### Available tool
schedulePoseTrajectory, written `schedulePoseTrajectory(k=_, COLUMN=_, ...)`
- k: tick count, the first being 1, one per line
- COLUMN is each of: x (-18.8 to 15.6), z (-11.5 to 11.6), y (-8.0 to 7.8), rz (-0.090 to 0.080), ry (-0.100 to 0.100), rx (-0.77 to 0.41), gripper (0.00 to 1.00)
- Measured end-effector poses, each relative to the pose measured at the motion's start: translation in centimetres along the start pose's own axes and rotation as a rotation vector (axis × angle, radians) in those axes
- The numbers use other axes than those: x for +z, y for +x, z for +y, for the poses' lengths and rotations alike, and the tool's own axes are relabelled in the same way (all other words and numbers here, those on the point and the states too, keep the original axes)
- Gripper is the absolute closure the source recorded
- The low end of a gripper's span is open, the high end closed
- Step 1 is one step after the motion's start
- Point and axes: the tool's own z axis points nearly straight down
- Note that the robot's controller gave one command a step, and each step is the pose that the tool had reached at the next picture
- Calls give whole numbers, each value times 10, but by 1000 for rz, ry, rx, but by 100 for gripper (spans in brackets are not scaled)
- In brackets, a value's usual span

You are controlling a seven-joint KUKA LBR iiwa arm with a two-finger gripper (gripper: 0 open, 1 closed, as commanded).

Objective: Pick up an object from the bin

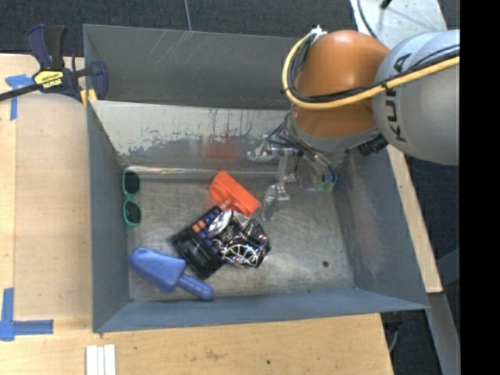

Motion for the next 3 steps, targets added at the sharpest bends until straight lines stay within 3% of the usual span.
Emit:
schedulePoseTrajectory(k=1, x=41, z=18, y=17, rz=8, ry=-3, rx=-258, gripper=0)
schedulePoseTrajectory(k=2, x=90, z=33, y=10, rz=4, ry=-3, rx=-395, gripper=100)
schedulePoseTrajectory(k=3, x=90, z=33, y=10, rz=4, ry=-3, rx=-395, gripper=100)
